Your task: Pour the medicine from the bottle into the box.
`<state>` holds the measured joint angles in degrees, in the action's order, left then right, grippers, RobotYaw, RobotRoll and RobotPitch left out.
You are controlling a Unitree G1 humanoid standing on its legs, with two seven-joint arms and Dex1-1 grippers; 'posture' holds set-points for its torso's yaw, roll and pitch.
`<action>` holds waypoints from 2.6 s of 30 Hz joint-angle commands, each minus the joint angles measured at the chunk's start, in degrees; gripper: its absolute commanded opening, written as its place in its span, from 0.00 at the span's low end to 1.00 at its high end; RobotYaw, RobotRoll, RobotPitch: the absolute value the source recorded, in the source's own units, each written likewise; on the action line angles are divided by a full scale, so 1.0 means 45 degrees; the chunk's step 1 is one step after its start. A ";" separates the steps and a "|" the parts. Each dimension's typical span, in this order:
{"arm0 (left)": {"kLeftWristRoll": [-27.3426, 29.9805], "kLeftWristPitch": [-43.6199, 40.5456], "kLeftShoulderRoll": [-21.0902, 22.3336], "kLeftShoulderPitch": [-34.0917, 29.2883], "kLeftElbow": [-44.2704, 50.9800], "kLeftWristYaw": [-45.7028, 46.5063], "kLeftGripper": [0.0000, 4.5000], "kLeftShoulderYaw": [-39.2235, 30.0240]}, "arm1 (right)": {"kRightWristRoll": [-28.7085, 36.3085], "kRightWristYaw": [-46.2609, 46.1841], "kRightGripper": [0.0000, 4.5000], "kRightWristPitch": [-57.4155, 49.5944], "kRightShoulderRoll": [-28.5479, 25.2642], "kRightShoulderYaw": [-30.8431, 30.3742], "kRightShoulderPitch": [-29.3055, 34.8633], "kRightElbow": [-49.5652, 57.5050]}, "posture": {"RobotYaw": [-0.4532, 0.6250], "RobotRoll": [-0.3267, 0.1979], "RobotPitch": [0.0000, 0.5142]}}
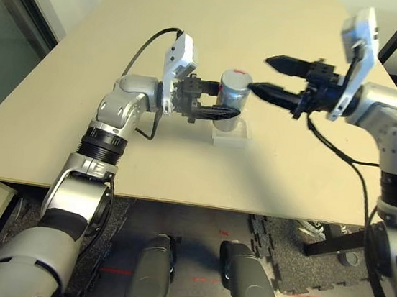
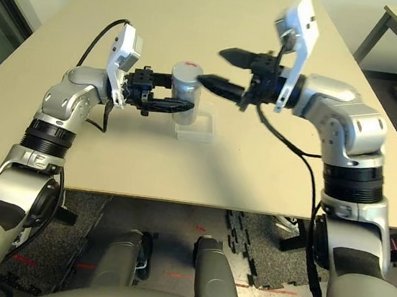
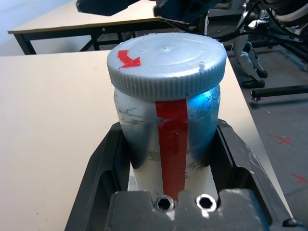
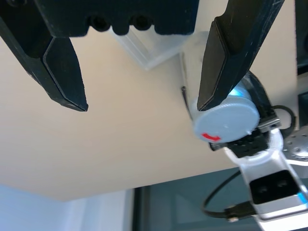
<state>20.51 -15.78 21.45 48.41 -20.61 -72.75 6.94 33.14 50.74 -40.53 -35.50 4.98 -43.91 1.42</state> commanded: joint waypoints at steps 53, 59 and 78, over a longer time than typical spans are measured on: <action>-0.0251 0.0747 -0.0337 0.0265 -0.1106 0.0126 0.56 -0.0039 | -0.0856 -0.1100 1.00 -0.0867 0.1776 -0.1671 -0.1031 0.1054 | 0.27 0.62 0.20; -0.0271 0.0833 -0.0336 0.0305 -0.1272 0.0100 0.56 -0.0065 | -0.0357 -0.1241 1.00 -0.1441 0.1179 -0.0923 -0.0684 0.1467 | 0.26 0.62 0.20; -0.0322 0.1039 -0.0342 0.0495 -0.1685 0.0025 0.56 -0.0073 | 0.0341 -0.1549 1.00 -0.1895 0.0075 0.0080 0.0176 0.1987 | 0.24 0.62 0.20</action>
<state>19.84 -11.69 19.80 50.04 -27.71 -72.17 6.72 33.67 44.00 -48.36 -34.71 4.17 -43.41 9.07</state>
